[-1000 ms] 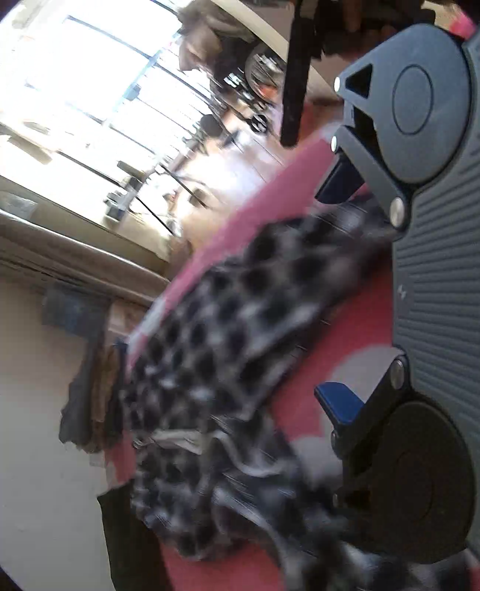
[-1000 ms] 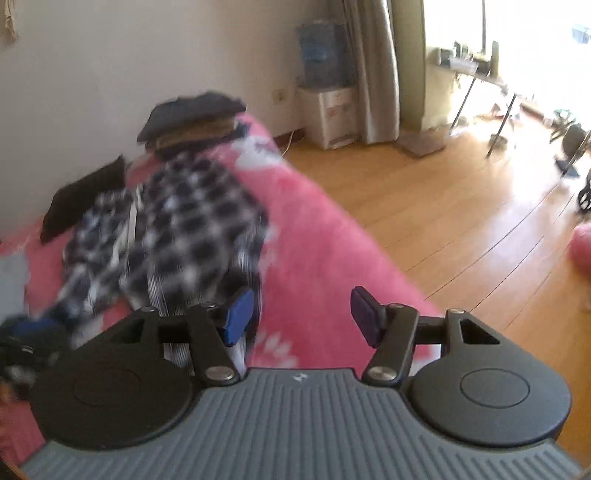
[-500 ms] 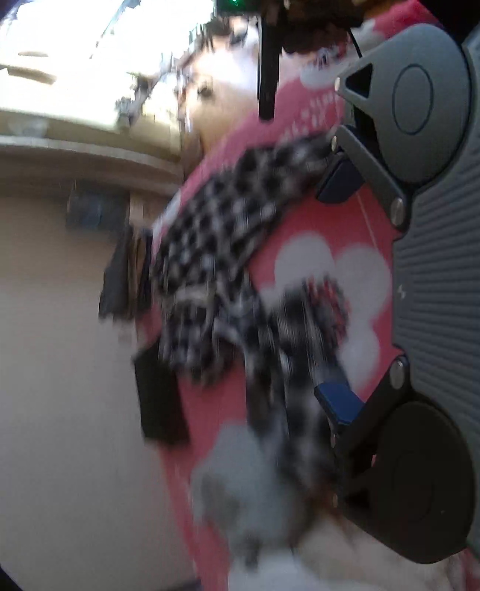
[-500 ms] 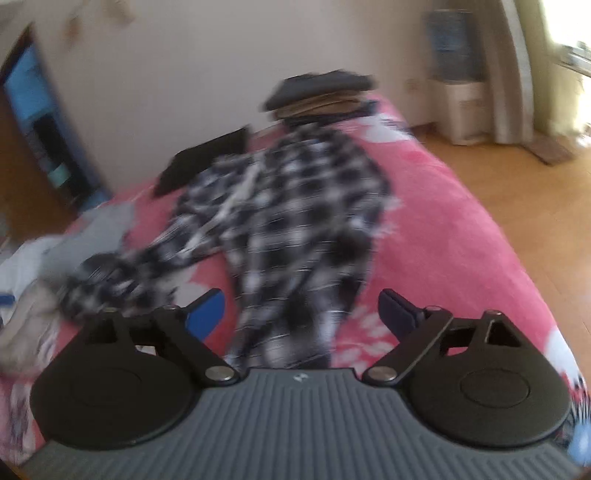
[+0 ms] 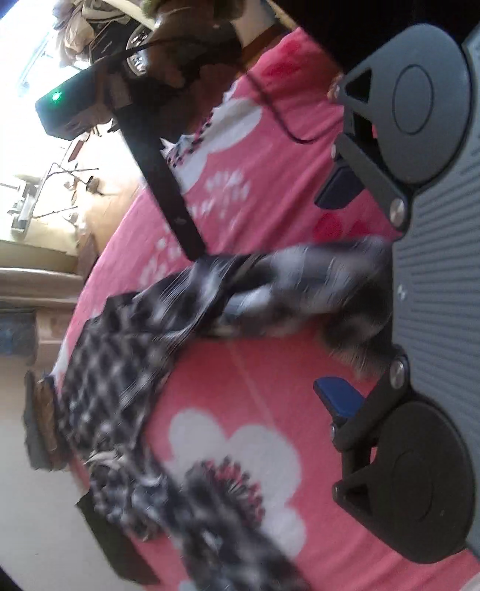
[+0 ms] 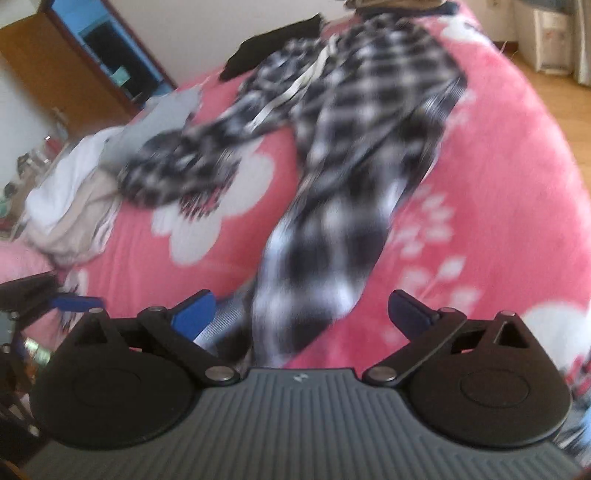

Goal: Fold clothes
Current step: 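Grasp a pants leg with the left gripper while the right gripper grasps the cuff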

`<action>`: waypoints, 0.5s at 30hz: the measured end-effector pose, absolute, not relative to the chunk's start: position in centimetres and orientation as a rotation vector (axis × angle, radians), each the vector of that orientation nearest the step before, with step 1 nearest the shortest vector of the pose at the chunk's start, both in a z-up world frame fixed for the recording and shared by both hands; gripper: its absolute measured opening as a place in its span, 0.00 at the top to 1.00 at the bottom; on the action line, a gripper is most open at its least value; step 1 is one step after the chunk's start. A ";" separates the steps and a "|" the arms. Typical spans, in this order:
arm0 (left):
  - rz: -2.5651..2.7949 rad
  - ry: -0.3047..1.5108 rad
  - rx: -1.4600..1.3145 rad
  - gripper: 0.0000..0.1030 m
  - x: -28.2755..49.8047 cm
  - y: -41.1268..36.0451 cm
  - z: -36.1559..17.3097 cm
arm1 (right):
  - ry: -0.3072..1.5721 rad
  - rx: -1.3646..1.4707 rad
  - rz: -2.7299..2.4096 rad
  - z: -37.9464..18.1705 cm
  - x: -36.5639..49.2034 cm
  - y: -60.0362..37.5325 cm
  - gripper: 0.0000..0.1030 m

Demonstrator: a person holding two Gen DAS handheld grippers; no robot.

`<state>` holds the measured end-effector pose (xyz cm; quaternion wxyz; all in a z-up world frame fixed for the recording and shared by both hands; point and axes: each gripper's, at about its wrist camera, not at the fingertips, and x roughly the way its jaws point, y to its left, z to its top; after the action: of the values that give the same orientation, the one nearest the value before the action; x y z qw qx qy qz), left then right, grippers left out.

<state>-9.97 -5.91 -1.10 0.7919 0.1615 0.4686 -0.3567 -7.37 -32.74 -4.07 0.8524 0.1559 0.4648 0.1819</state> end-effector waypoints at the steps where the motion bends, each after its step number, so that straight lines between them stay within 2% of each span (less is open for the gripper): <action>1: -0.770 1.017 0.354 0.13 -10.3 -5.9 -1.3 | 0.981 0.316 0.392 -4.5 -8.1 -32.1 0.08; 2: -0.772 1.026 0.363 0.18 -10.5 -6.0 -1.6 | 0.980 0.291 0.397 -4.9 -8.8 -31.3 0.11; 3: -0.764 1.026 0.383 0.21 -10.6 -6.0 -1.9 | 0.980 0.266 0.402 -5.4 -9.5 -30.6 0.17; 5: -0.740 1.019 0.416 0.39 -10.8 -6.0 -2.7 | 0.977 0.227 0.396 -6.2 -10.2 -29.4 0.28; 6: -0.732 1.024 0.421 0.43 -10.8 -6.0 -2.9 | 0.976 0.221 0.392 -6.7 -10.2 -28.9 0.36; 7: -0.724 1.029 0.424 0.52 -10.9 -6.0 -3.2 | 0.979 0.228 0.388 -7.2 -10.1 -28.6 0.41; 8: -0.718 1.036 0.416 0.66 -10.8 -5.9 -3.3 | 0.986 0.230 0.377 -7.7 -9.9 -28.3 0.45; 9: -0.712 1.043 0.407 0.75 -10.7 -5.7 -3.5 | 0.992 0.232 0.366 -8.2 -9.7 -27.9 0.55; 10: -0.708 1.051 0.389 0.87 -10.7 -5.4 -3.4 | 0.992 0.239 0.361 -8.4 -9.6 -27.8 0.66; 11: -0.703 1.052 0.372 0.90 -10.6 -4.9 -3.2 | 0.982 0.253 0.364 -8.2 -9.6 -27.9 0.75; 12: -0.693 1.044 0.351 0.91 -10.4 -4.5 -3.0 | 0.972 0.266 0.371 -7.9 -9.6 -28.1 0.91; 15: -0.654 1.023 0.292 0.94 -9.5 -3.0 -2.6 | 0.928 0.292 0.382 -6.3 -10.0 -29.2 0.92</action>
<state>-9.50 -3.01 -2.60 0.8112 0.1366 0.4791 -0.3062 -9.98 -29.21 -6.28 0.8665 0.1396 0.4432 0.1826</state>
